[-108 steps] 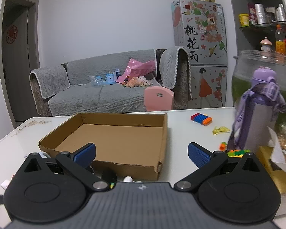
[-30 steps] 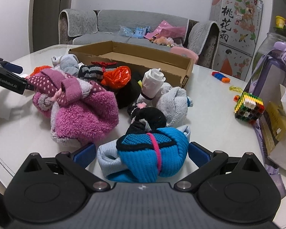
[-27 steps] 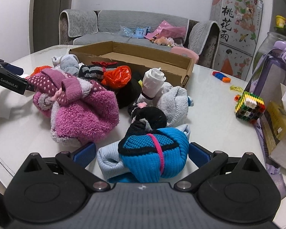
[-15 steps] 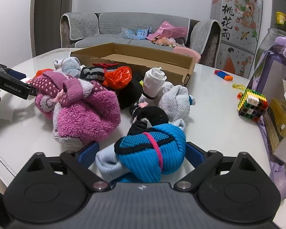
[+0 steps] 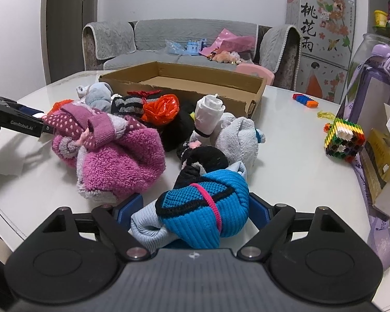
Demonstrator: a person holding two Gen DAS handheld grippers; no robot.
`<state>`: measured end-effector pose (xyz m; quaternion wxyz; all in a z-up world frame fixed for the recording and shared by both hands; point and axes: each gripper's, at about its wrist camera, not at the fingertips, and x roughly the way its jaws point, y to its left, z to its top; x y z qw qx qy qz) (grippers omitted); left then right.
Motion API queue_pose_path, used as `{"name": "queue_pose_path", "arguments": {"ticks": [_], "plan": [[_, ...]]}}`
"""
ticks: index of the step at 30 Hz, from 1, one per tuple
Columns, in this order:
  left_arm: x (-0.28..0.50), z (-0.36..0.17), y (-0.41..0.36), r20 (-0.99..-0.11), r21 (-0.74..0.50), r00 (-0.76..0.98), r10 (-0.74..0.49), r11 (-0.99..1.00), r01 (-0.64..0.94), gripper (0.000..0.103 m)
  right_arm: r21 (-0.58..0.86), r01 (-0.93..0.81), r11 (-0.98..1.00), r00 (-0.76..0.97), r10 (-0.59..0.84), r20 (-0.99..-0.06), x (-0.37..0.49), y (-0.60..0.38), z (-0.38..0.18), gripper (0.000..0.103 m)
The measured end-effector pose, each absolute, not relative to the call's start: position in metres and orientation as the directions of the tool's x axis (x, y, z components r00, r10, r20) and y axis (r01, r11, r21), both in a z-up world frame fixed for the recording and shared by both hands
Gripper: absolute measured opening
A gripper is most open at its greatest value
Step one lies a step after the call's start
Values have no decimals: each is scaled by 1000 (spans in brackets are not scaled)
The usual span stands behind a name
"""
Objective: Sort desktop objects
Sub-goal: 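Grasp the white towel roll with the left gripper while the right grasps the blue sock bundle, then carry both bundles into the cardboard box and open both grippers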
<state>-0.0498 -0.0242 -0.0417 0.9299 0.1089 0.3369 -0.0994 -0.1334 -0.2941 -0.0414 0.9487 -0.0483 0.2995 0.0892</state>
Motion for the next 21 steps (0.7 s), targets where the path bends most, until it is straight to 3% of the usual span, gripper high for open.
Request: {"name": "queue_pose_path", "arguments": {"ticks": [9,21], "plan": [[-77,-21,-19,-656,112,744,-129,958,265,76,1,-194,981,831,165,-531,-146,-303,-28,83],[-59,60,-46,-579,104,790,-203,942,318,77,117,-183,976,853,216,-475,-121,-324,19,82]]}}
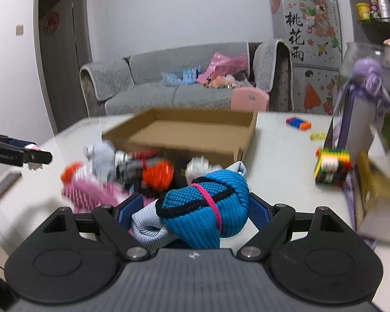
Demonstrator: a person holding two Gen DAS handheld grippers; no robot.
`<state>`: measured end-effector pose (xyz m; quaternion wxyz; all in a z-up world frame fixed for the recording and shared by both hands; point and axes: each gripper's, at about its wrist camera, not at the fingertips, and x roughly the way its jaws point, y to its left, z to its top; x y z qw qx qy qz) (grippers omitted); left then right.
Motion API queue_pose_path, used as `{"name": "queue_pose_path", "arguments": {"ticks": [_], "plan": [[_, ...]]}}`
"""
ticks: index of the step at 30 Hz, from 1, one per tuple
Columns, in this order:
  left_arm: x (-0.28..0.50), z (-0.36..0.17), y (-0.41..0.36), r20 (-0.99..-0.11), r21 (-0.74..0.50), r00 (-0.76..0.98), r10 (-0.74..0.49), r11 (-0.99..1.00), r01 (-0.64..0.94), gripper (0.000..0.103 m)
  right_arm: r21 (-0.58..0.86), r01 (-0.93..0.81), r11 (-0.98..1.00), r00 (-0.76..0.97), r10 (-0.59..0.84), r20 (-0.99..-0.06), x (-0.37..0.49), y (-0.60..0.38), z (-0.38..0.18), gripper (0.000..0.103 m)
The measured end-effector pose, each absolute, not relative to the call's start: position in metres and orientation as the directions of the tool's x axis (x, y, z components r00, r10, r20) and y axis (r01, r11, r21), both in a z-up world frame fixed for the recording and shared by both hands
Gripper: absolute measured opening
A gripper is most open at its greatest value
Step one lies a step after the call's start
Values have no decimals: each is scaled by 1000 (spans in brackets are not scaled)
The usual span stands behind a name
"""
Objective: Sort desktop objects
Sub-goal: 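Carry both bundles into the cardboard box and open both grippers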
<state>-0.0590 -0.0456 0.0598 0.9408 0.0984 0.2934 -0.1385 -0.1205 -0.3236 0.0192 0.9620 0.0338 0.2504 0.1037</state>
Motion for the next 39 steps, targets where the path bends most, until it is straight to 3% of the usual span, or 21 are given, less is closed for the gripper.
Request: {"name": "queue_pose_path", "arguments": {"ticks": [3,9,22,32,39], "plan": [[-32,72,-63,-560,132,802,-207,933,334,77,119,-186,975,865,220,-450,-100,-329,37,82],[48,67,-99,-602,132,767,-223,920,370,77,115,-189,975,866,220,-449,-33,-323,59,83],[188,8,-144,-704,133,692,-161,927,351,77,122,-199,972,770,232,-594,115,-303,24,83],[230,-30,-145,-778,102,616,-125,942,320,77,114,-199,973,679,221,-700,161,-283,3,83],[231,-30,-141,-780,78,612,-130,950,301,76,104,-189,976,652,204,-730,166,-274,-7,83]]}}
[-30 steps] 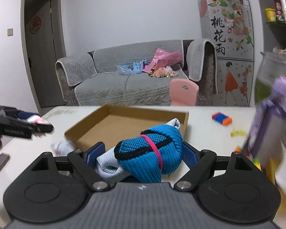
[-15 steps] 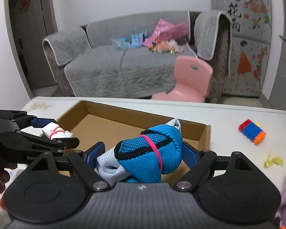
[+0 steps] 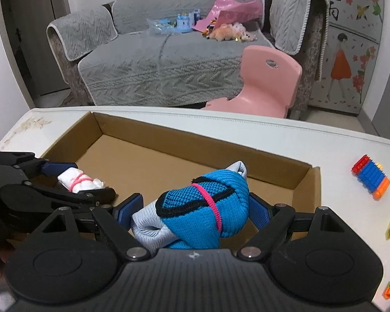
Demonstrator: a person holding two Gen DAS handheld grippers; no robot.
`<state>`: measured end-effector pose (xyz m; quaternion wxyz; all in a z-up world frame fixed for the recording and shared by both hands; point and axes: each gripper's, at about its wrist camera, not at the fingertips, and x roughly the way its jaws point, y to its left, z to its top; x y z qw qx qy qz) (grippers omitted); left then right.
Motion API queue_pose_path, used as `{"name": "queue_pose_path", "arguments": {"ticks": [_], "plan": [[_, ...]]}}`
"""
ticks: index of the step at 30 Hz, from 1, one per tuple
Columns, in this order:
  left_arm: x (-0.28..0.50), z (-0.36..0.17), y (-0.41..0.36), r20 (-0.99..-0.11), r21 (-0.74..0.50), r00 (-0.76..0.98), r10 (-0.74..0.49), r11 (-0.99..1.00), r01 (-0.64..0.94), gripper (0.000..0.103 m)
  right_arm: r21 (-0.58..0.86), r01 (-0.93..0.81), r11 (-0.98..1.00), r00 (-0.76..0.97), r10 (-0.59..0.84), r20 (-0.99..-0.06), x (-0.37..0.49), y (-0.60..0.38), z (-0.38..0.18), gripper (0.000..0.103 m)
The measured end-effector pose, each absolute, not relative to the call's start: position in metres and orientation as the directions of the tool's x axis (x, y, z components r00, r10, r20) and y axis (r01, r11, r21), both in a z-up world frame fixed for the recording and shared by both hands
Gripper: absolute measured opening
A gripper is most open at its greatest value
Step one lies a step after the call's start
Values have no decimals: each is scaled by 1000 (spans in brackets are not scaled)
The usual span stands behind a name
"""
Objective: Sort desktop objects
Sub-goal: 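Carry both bundles into the cardboard box and open both grippers, then return both grippers to the pile and approach the red bag and white sock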
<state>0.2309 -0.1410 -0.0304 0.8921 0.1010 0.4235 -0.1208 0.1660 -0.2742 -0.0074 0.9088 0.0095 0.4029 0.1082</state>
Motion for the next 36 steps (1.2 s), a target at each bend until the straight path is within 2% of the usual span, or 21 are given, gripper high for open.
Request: {"name": "queue_pose_path", "arguments": {"ticks": [4,6,8,11,15,17,20,25,27,29,30,32,36], "plan": [[232,-30,-140,-780,63,610,-136,954,293,77,108,-172,979,634,194,-748,169,-273,-14,84],[232,-30,-140,-780,63,611,-136,954,293,77,116,-170,979,631,198,-750,170,-274,-13,90],[231,-30,-141,-782,61,607,-141,952,300,79,110,-170,979,640,195,-743,171,-274,-10,103],[228,-26,-138,-794,24,584,-170,951,308,86,124,-168,978,643,204,-738,170,-275,-6,103],[210,-6,-123,-769,-50,595,-235,949,310,88,155,-154,976,685,219,-695,157,-287,12,103],[193,12,-111,-739,-65,623,-254,948,310,90,176,-162,971,714,239,-658,137,-295,27,103],[157,39,-87,-680,-66,683,-267,950,306,102,170,-177,969,741,245,-626,102,-304,44,103],[100,67,-33,-594,-136,737,-322,943,303,102,214,-165,963,770,261,-582,44,-318,43,103],[85,69,-8,-591,-205,717,-369,929,309,102,215,-165,962,773,262,-578,28,-319,38,103],[75,62,21,-586,-347,671,-454,889,298,103,192,-151,970,778,237,-582,18,-318,32,103],[73,55,37,-581,-432,651,-489,863,263,103,190,-145,971,776,231,-587,14,-319,29,103],[70,40,57,-603,-494,637,-481,852,175,103,186,-152,971,769,235,-594,7,-320,28,103],[56,24,54,-668,-300,677,-310,944,136,102,173,-146,974,769,222,-600,-7,-327,25,103]]}}
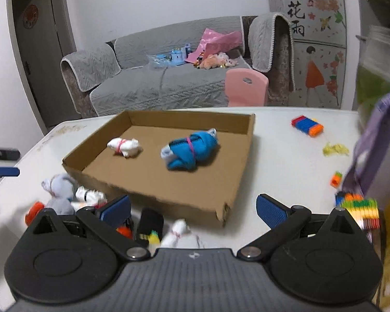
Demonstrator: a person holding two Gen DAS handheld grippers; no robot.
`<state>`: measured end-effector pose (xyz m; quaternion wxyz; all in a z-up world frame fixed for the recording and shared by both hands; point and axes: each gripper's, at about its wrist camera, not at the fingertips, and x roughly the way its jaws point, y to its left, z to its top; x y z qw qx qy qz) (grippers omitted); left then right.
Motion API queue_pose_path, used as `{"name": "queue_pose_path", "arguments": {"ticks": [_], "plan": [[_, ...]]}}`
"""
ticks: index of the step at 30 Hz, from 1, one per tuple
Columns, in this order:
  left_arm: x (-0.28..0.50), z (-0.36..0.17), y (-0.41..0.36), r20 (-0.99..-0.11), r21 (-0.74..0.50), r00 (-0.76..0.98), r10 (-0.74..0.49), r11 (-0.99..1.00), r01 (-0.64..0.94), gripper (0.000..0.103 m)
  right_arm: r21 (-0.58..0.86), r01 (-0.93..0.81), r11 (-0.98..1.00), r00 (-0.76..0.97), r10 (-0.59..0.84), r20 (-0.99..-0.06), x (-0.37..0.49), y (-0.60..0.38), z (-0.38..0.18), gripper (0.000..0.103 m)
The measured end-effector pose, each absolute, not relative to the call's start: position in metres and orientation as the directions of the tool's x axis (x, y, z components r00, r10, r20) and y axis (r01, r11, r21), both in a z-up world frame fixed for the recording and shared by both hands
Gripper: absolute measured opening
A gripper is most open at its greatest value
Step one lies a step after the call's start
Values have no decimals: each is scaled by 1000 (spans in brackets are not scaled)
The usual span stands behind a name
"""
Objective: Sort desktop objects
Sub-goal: 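Return both grippers to the pile and approach the red bag and white sock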
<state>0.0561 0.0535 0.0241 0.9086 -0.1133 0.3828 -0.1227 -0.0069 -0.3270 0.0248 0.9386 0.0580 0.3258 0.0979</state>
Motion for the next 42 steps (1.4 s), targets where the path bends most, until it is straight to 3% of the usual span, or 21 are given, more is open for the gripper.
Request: {"name": "queue_pose_path", "arguments": {"ticks": [5,15,22,30,34,42], "plan": [[37,-1,32,-701,-151,673,-237,971,185,102,159,-169,973,763,232,-604,-27,-332,7,103],[25,-30,15,-717,-61,656,-234,959,276,102,153,-188,970,756,242,-608,-29,-336,-14,103],[18,-45,4,-730,86,669,-139,953,291,103,117,-197,973,746,226,-626,-33,-332,-24,103],[29,-46,-13,-709,104,690,-145,946,306,102,112,-201,973,727,225,-649,-28,-329,-31,102],[32,-49,-11,-709,57,685,-171,953,297,102,125,-189,974,718,224,-659,-23,-333,-35,102],[27,-54,-12,-687,16,700,-195,959,283,99,100,-193,976,704,209,-678,-28,-328,-40,70]]}}
